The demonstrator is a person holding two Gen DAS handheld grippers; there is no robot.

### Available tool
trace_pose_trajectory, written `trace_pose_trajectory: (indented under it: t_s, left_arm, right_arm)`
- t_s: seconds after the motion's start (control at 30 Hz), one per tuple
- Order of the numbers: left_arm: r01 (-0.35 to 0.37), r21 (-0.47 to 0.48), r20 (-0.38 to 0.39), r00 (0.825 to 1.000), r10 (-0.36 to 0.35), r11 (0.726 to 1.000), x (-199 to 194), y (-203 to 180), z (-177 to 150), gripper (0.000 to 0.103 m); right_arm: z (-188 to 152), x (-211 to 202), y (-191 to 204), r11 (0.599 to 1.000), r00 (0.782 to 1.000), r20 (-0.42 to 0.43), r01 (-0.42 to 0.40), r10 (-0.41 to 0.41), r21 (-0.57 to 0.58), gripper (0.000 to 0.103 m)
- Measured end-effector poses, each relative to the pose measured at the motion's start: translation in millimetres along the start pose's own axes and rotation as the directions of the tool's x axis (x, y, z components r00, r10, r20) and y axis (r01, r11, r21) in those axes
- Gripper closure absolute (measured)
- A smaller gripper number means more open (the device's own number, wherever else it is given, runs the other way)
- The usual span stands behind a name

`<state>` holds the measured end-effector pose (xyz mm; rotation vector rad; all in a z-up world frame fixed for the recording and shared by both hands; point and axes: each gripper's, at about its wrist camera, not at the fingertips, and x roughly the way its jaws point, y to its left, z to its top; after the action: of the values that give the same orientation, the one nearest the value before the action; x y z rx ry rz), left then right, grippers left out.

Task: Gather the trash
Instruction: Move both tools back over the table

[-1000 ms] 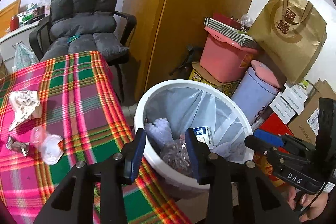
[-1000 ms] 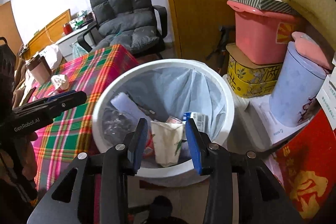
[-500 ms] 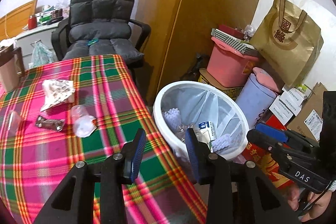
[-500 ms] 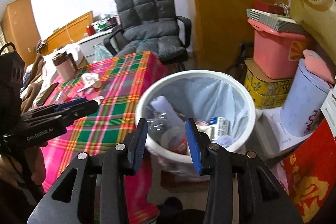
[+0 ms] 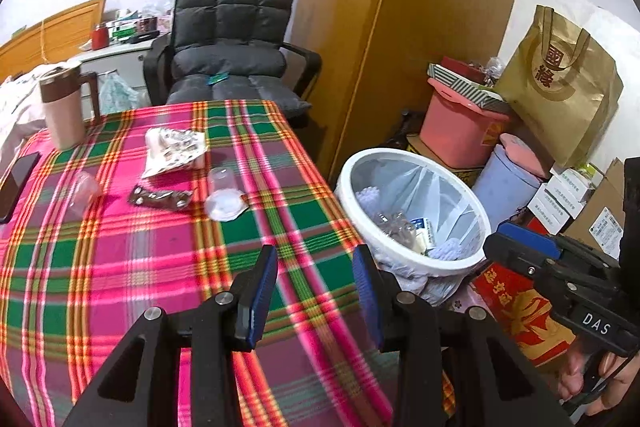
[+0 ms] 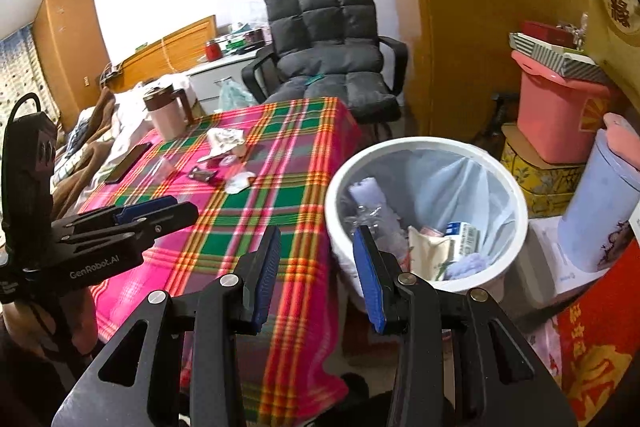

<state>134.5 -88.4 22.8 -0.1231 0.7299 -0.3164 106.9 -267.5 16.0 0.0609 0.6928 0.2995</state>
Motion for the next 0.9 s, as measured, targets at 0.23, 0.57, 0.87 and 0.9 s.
trace_pose_trajectory:
  t_s: [0.23, 0.57, 0.87, 0.9]
  left_arm:
    - [-0.026, -0.020, 0.006, 1.000, 0.026, 0.999, -15, 13, -14, 0.064]
    - [-0.065, -0.073, -0.008, 0.998, 0.064, 0.995, -22, 42, -24, 0.064]
    - [-0.121, -0.122, -0.010, 0.993, 0.121, 0.985, -20, 76, -18, 0.064]
    - [-0.129, -0.125, -0.011, 0.992, 0.128, 0.984, -20, 81, -17, 0.064]
  right_arm:
    - [-4, 2, 15, 0.999, 0.999, -0.013, -0.033, 0.033, -0.025, 0.063]
    - [-3, 12, 32, 0.996, 0.996, -0.037, -0.077, 0.075, -0.054, 0.063]
    - [10, 32, 47, 0.989, 0.991, -0.061, -0.122, 0.118, -0.084, 0.063]
    - [12, 36, 50, 0.988, 0.991, -0.065, -0.125, 0.120, -0.089, 0.063]
